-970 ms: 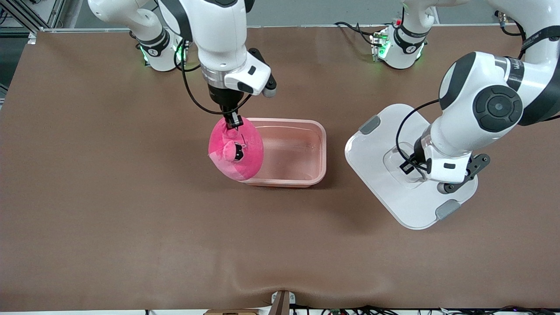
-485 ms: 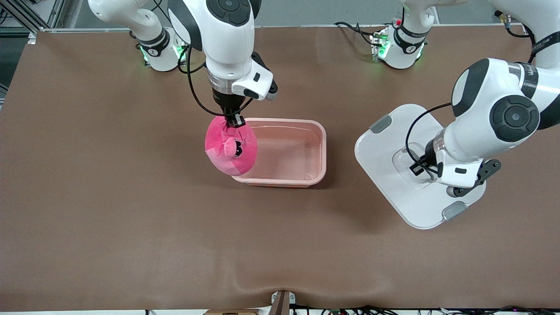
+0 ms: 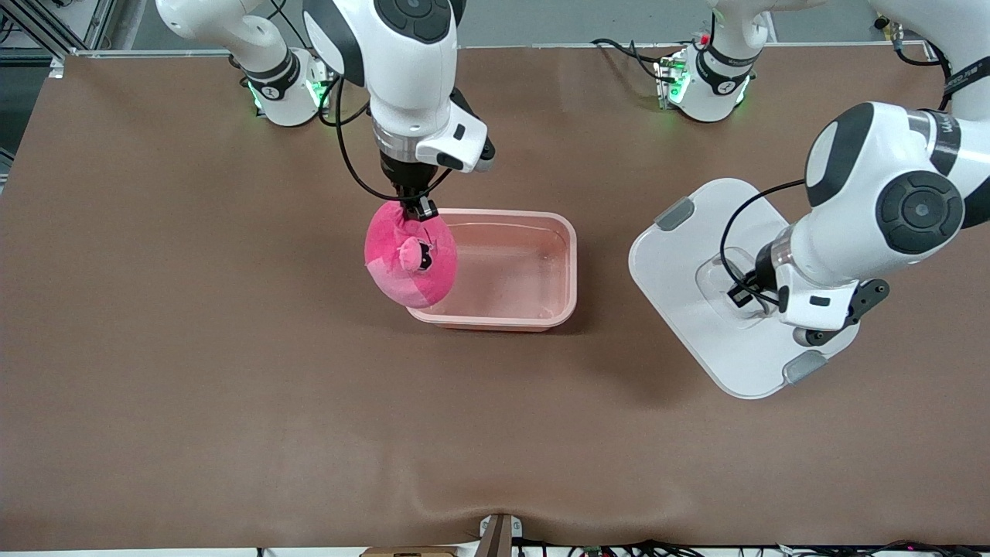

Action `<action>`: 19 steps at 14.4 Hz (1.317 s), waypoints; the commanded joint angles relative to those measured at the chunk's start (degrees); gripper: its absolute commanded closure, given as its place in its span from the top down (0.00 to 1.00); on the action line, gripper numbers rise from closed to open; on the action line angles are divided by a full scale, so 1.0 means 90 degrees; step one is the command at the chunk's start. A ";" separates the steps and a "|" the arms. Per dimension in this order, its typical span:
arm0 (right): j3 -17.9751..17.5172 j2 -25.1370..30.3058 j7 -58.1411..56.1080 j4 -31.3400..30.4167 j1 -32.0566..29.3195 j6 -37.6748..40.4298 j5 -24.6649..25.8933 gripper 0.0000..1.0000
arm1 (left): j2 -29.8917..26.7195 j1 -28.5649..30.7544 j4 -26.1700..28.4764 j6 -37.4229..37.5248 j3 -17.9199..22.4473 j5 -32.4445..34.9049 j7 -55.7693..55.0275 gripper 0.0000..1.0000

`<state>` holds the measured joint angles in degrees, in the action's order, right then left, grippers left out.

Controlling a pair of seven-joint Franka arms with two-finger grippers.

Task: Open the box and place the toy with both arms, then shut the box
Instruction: 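Lower the pink toy into the pink box and open the right gripper, then place the lid back on the box with the left gripper while the right gripper withdraws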

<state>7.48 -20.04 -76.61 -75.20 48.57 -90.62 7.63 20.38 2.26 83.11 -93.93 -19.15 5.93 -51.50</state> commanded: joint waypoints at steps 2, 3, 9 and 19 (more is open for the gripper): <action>0.0038 0.0059 0.0036 -0.0044 0.0141 0.0050 0.0138 0.00 | -0.0135 0.0111 0.0013 0.0124 -0.0040 -0.0171 0.0214 0.00; 0.0038 0.0049 0.0075 -0.0043 0.0199 0.0030 0.0139 0.00 | -0.0126 0.0111 0.0013 0.0124 -0.0040 -0.0171 0.0224 0.00; 0.0048 0.0040 0.0173 -0.0043 0.0268 -0.0019 0.0177 0.00 | -0.0126 0.0101 0.0013 0.0124 -0.0040 -0.0268 0.0214 0.00; 0.0048 0.0020 0.0105 -0.0014 0.0268 -0.0058 0.0266 1.00 | -0.0126 0.0101 0.0013 0.0124 -0.0050 -0.0386 0.0214 0.00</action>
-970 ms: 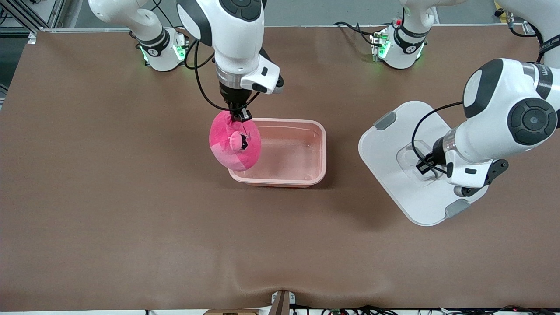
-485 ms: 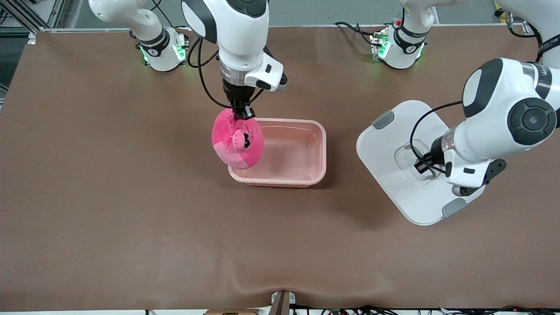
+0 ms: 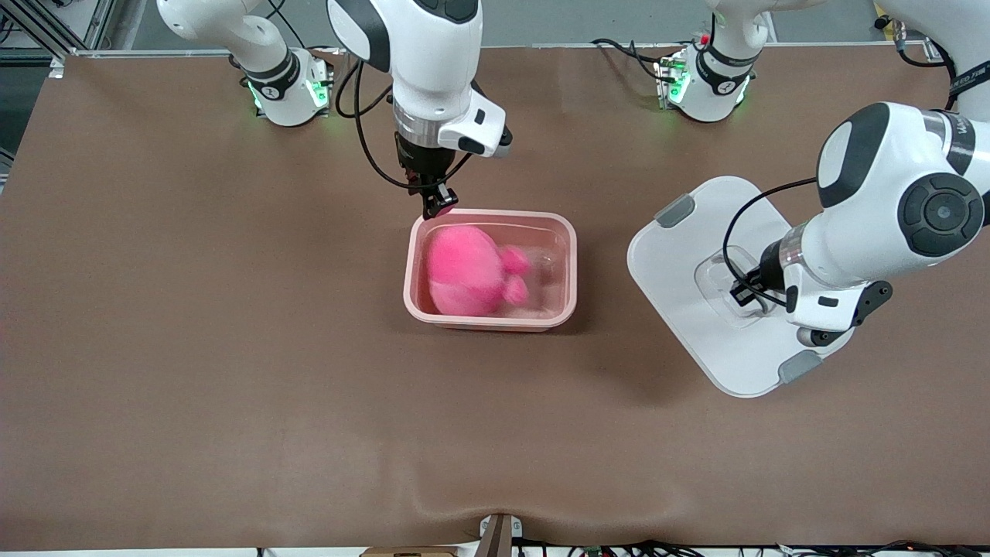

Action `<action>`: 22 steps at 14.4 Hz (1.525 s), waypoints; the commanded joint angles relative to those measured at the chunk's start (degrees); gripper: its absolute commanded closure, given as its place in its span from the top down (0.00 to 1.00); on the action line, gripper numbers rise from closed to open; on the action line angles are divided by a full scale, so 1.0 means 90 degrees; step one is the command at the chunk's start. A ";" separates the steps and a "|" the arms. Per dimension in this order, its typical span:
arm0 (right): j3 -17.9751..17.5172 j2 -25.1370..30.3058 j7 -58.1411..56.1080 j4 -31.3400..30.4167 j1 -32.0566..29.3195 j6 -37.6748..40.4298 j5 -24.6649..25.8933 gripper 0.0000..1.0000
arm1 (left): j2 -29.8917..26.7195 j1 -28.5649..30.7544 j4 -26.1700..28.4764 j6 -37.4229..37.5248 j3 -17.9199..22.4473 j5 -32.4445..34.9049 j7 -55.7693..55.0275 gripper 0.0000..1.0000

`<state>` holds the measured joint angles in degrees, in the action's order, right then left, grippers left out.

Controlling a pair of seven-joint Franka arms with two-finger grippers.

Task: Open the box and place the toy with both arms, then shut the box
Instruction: 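Place the lid back on the box with the left gripper while the right gripper withdraws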

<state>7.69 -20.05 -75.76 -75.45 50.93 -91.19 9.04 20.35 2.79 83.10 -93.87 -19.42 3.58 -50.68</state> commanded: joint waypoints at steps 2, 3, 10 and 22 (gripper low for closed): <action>0.0025 0.0021 -0.0029 0.0023 -0.0005 0.0005 0.0108 1.00 | -0.0123 0.0042 0.0015 0.0117 -0.0020 -0.0124 0.0133 0.00; 0.0025 0.0031 -0.0039 0.0043 -0.0014 0.0005 0.0108 1.00 | -0.0123 0.0042 0.0015 0.0117 -0.0020 -0.0134 0.0133 0.00; 0.0064 0.0119 0.0175 0.0072 -0.1009 0.0005 -0.0243 1.00 | -0.0123 -0.0124 0.0015 0.0088 -0.0253 -0.0583 -0.0675 0.00; 0.0347 0.1075 0.3865 -0.0016 -0.2464 0.0650 -0.0478 1.00 | 0.0014 -0.1080 0.0074 -0.1590 -0.1182 -0.0155 -0.6454 0.00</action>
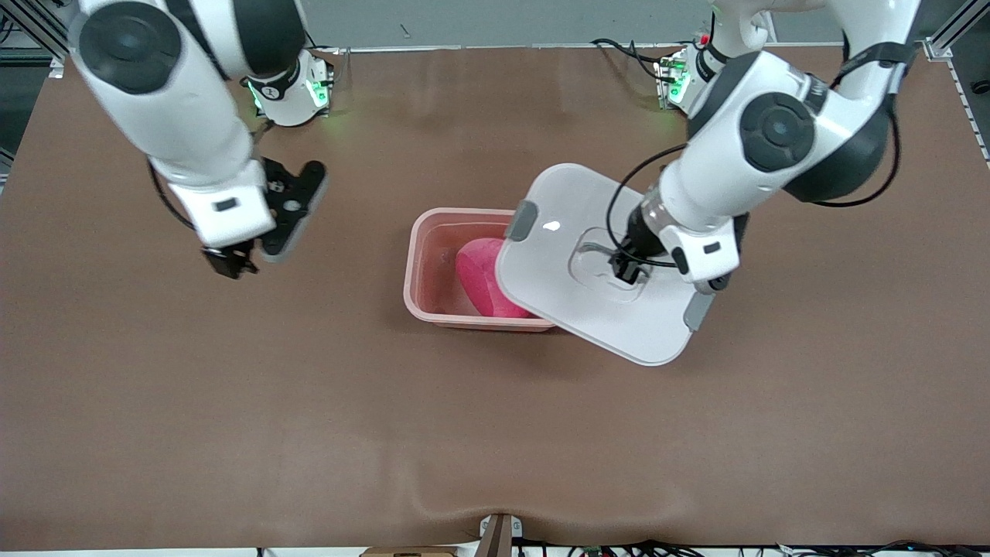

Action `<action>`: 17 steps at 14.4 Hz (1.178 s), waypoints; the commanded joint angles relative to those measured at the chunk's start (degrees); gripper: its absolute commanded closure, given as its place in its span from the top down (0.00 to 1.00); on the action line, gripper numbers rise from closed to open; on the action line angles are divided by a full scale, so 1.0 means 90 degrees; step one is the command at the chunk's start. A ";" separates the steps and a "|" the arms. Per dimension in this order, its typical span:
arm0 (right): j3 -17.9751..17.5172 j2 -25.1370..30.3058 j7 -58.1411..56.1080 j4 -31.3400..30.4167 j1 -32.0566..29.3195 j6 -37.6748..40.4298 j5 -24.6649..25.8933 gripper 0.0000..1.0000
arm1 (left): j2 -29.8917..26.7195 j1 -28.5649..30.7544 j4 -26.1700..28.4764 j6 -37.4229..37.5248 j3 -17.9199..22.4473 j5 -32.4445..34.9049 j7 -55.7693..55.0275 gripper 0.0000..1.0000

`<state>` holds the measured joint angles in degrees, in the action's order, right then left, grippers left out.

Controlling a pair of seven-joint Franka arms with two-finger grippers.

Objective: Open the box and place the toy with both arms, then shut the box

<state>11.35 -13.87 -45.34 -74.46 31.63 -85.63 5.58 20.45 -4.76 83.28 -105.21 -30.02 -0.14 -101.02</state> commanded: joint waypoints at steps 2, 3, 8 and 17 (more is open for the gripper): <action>-0.0060 0.0535 0.1166 -0.0116 -0.0535 0.0042 -0.0132 1.00 | 0.0061 -0.0496 0.0072 -0.0672 0.0006 0.0561 -0.1866 0.00; -0.0069 0.0594 0.1595 -0.0125 -0.0642 0.0090 -0.0180 1.00 | 0.0129 -0.0564 0.0082 -0.0799 0.0006 0.0669 -0.2258 0.00; -0.0351 0.1149 0.3032 -0.0670 -0.1500 0.0101 -0.0570 1.00 | 0.0296 -0.1131 0.0140 -0.1267 0.0006 0.1235 -0.3607 0.00; -0.1542 0.1922 0.5798 -0.1326 -0.3990 -0.0036 -0.0972 1.00 | 0.0901 -0.2068 0.0219 -0.1552 0.0006 0.2778 -0.5072 0.00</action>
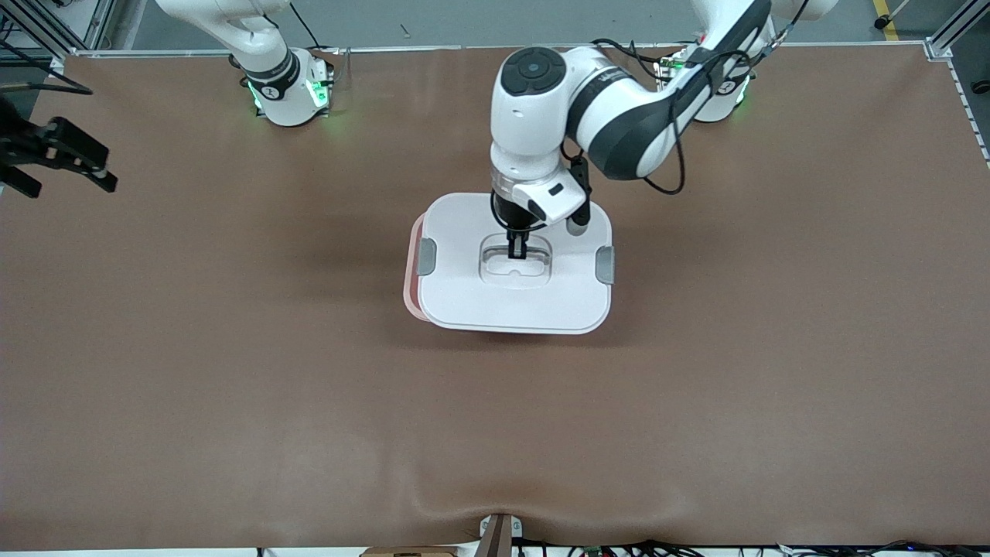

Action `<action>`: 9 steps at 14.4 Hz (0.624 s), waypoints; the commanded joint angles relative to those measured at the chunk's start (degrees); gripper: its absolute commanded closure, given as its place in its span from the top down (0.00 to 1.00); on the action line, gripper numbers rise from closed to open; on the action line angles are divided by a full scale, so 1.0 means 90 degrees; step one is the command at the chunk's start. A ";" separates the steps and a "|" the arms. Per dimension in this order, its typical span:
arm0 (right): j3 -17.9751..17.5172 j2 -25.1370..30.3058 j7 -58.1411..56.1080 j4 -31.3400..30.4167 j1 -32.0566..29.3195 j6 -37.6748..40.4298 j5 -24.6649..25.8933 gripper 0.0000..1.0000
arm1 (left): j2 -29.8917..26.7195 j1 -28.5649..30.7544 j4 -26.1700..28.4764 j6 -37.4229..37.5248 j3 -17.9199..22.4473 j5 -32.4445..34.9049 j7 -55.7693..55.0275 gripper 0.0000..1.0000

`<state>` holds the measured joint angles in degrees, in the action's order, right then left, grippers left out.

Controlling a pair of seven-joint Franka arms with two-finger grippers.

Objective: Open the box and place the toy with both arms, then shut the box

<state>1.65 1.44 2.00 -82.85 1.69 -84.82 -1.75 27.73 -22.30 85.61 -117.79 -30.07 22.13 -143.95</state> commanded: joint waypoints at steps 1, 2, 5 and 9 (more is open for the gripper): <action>-0.0593 0.0230 0.0568 -0.0549 -0.0908 -0.0116 -0.0147 1.00 | 0.0170 -0.0217 -0.0039 -0.0164 0.0011 0.0470 -0.0430 0.00; -0.0594 0.0231 0.0559 -0.0676 -0.1026 -0.0116 -0.0147 1.00 | 0.0229 -0.0286 -0.0039 -0.0164 0.0011 0.0636 -0.0470 0.00; -0.0604 0.0211 0.0452 -0.0794 -0.1163 -0.0418 -0.0069 1.00 | 0.0318 -0.0316 -0.0039 -0.0213 0.0011 0.0715 -0.0539 0.00; -0.0643 0.0172 -0.0094 -0.1087 -0.1349 -0.1209 0.0068 1.00 | 0.0464 -0.0423 -0.0049 -0.0399 0.0011 0.0715 -0.0549 0.00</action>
<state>-2.55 1.85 3.79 -90.08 -7.83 -92.92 -1.59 31.12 -25.14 85.64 -120.39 -30.03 27.30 -148.09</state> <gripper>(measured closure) 0.000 0.930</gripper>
